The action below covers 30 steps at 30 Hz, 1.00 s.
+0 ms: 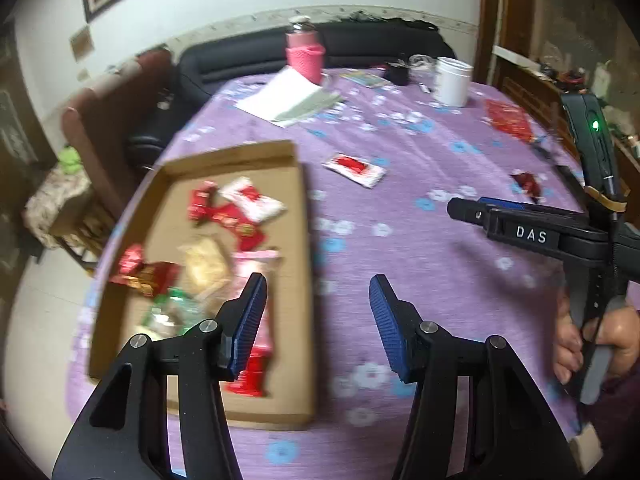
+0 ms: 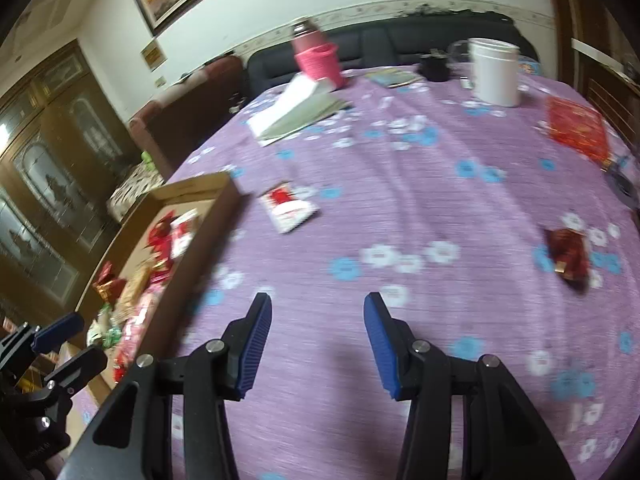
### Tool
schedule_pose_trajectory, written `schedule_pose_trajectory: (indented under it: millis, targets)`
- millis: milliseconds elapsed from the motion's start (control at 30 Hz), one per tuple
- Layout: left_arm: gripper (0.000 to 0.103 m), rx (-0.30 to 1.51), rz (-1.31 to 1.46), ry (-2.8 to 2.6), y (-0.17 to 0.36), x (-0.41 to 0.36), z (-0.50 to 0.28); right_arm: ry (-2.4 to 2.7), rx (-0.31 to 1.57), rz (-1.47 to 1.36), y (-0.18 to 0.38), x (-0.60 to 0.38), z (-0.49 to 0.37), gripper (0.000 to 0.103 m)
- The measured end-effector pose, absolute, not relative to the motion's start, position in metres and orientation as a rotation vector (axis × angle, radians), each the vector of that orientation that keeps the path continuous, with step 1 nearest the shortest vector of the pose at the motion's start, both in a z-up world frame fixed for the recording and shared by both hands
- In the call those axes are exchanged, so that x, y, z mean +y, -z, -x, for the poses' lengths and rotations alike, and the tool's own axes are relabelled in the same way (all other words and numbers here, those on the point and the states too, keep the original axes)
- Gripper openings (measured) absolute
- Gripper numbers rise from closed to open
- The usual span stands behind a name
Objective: Organize snacks
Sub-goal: 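Reach the right gripper to the dark red foil bag and grasp it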
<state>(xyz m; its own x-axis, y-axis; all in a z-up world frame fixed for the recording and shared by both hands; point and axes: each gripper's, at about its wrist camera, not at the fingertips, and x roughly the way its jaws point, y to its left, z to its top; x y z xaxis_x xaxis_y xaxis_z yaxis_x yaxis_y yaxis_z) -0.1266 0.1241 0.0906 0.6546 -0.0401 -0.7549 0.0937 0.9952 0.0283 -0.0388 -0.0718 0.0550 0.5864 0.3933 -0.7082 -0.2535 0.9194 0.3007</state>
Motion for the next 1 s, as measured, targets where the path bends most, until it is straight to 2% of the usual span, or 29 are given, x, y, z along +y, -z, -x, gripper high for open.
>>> schedule_pose_trajectory:
  millis: [400, 667, 733, 833, 1000]
  targets:
    - [0.054, 1.005, 0.051, 0.394, -0.048, 0.048, 0.096, -0.045, 0.812, -0.367, -0.059, -0.254, 0.051, 0.051]
    - [0.055, 1.041, 0.023, 0.379, -0.025, 0.035, 0.09, -0.041, 0.821, -0.419, -0.052, -0.269, 0.03, 0.051]
    - [0.058, 1.035, 0.019, 0.382, -0.024, 0.034, 0.092, -0.049, 0.837, -0.42, -0.046, -0.262, 0.019, 0.052]
    - [0.075, 1.008, 0.025, 0.399, -0.023, 0.032, 0.095, -0.052, 0.847, -0.424, -0.037, -0.252, 0.005, 0.052]
    - [0.086, 0.988, -0.114, 0.373, -0.018, 0.011, 0.1, -0.042, 0.834, -0.372, -0.026, -0.242, -0.003, 0.053]
